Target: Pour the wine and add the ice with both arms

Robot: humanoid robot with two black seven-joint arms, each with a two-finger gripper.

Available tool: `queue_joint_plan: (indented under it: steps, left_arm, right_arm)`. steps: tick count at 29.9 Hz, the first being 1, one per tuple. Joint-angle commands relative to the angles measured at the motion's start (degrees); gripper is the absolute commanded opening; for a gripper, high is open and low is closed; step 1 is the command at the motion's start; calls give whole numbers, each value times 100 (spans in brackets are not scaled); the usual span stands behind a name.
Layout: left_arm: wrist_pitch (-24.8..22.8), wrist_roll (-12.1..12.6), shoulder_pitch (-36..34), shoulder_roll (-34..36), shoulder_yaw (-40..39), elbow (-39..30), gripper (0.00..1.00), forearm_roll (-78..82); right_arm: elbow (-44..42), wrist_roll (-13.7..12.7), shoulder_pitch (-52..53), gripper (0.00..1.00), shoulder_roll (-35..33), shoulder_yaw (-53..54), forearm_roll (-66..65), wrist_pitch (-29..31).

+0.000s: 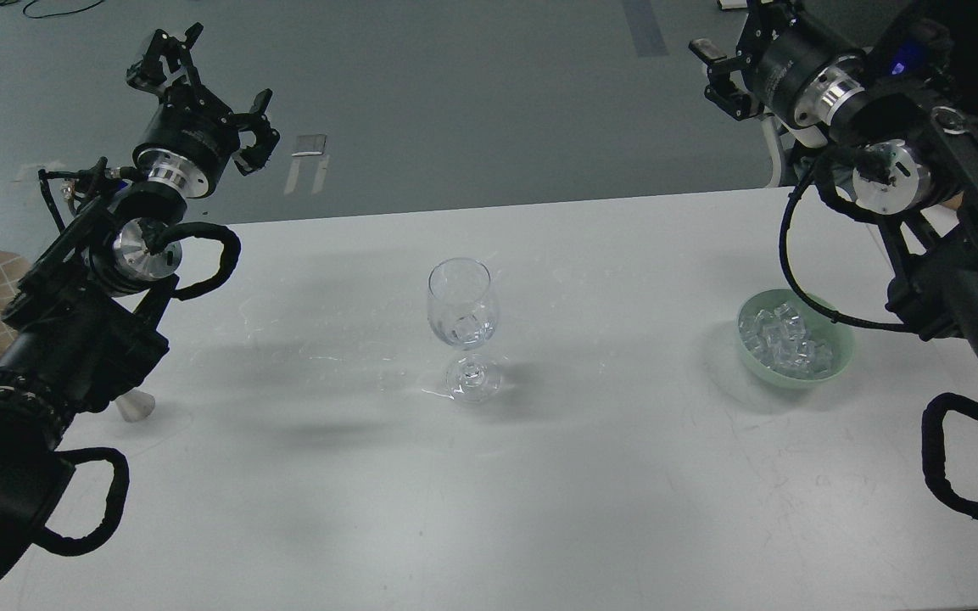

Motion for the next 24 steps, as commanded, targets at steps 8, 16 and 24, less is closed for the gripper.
queue_joint_plan:
  steps: [8, 16, 24]
  left_arm:
    - [-83, -22, 103, -93, -4, -65, 98, 26]
    - [-750, -40, 315, -76, -127, -118, 98, -71]
    - [-751, -31, 262, -366, -497, -39, 98, -71]
  right_arm:
    - [-214, 192, -289, 100, 493, 1012, 795, -91]
    - [-3, 201, -746, 100, 431, 1065, 831, 162]
    - [-151, 368, -843, 100, 335, 1302, 1551, 814]
